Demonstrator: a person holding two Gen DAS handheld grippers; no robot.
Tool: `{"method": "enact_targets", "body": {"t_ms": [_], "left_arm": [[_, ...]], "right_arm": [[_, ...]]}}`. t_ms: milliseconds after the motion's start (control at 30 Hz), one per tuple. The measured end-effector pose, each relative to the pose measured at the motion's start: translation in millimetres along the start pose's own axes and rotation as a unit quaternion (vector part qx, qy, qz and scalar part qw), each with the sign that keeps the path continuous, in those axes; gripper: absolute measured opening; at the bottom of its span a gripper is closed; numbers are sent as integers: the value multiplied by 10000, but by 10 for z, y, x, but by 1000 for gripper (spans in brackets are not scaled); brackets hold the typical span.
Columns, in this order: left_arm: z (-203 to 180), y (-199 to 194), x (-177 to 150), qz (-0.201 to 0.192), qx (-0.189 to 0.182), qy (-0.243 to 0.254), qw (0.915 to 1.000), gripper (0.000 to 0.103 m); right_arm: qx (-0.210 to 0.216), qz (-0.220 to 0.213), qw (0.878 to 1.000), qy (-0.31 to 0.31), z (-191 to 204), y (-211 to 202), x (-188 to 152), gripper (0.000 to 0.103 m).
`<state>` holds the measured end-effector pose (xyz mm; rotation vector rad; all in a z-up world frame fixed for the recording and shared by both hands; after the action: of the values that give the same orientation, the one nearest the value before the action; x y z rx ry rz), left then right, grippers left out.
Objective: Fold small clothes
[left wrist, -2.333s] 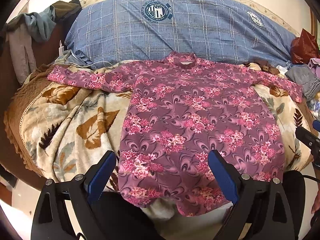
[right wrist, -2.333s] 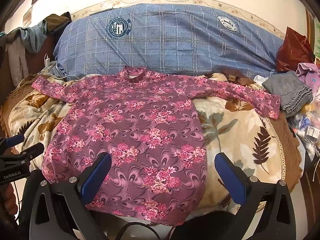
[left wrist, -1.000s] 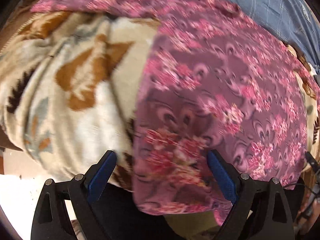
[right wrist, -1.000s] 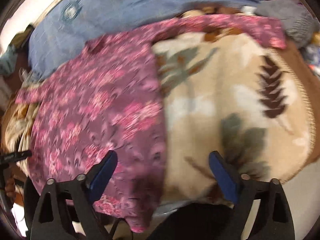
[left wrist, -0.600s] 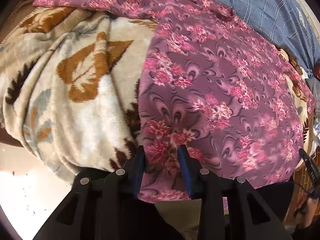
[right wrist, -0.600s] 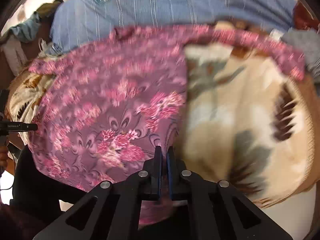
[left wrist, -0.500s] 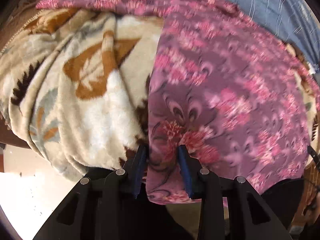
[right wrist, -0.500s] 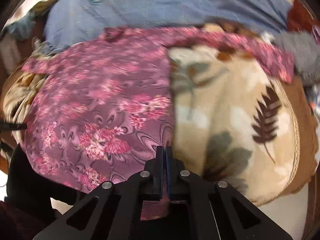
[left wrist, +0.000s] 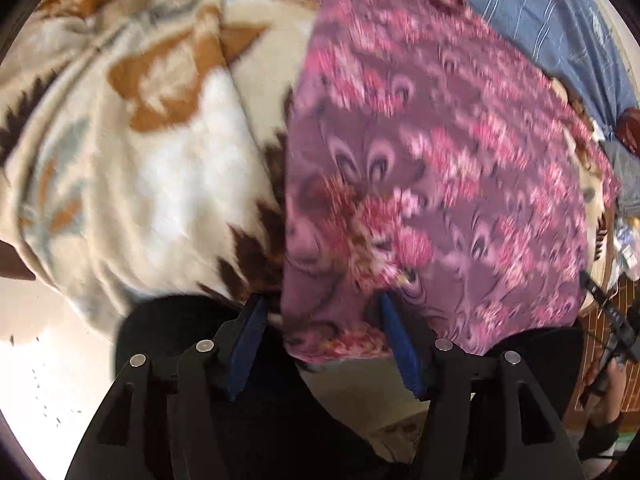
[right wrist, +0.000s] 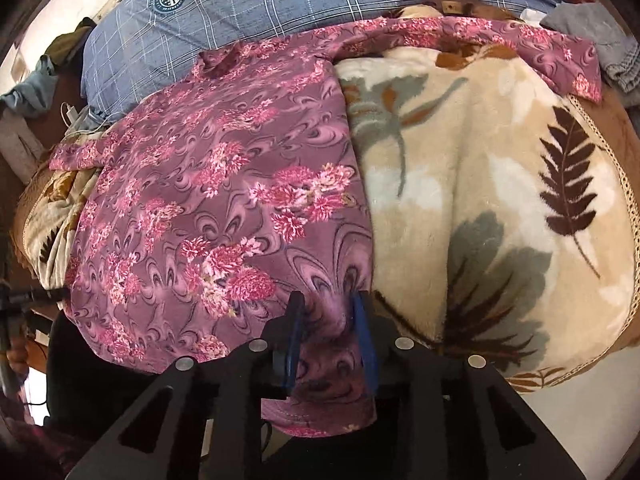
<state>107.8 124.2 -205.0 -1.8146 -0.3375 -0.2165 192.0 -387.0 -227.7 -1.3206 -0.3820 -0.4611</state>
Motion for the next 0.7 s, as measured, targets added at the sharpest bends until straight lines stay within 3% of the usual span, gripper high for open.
{"method": "enact_targets", "body": {"t_ms": [33,67,100,133,233,333,433,533,600,667,700], "left_arm": [[-9,31,-7,-54,50,-11,10000,53],[-17,25,5,-152,110,13,9998,39],[-24,-14,27,-242,169,52,9996,17],[-50,-86,57,-300,61,68,9995,6],[-105,-448,147,-607,-362,-126,9974,8],[-64,-559,182,-718,-210,-33,9972,8],[105,-208,-5,-151,318,21,9994,9],[175,-15,-143,160,410,51,9990,9],[154,-165,-116,-52,308,273,9991,10],[138,-393,68,-549,428,550,9961,11],[121,-462,145,-723,481,640,9942,16]], "right_arm": [[-14,-13,10000,-36,6,7,5,27],[-68,-40,9999,-126,12,6,11,23],[-113,-76,9997,-193,15,-8,21,11],[-70,-89,9997,-204,25,-40,43,5],[243,-431,9988,-62,43,-384,213,2],[147,-559,9983,-78,-71,-582,305,2],[-95,-69,9999,114,-247,-276,110,2],[-485,394,9980,104,-354,-45,-86,2],[-222,301,9983,446,-396,-124,-49,7],[-78,-124,9980,611,-420,-321,159,8],[-77,-356,9975,613,-426,-411,312,9]]}}
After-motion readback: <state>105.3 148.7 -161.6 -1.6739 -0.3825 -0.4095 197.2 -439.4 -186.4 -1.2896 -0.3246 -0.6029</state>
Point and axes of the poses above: each gripper's, at about its wrist camera, not at the fingertips, and y roughly the way its jaws point, z to its left, x to its top, the point moved 8 cm from there along y, roughly the way its jaws point, and after that the axes turned 6 degrees about -z, right-handed, at the moved point
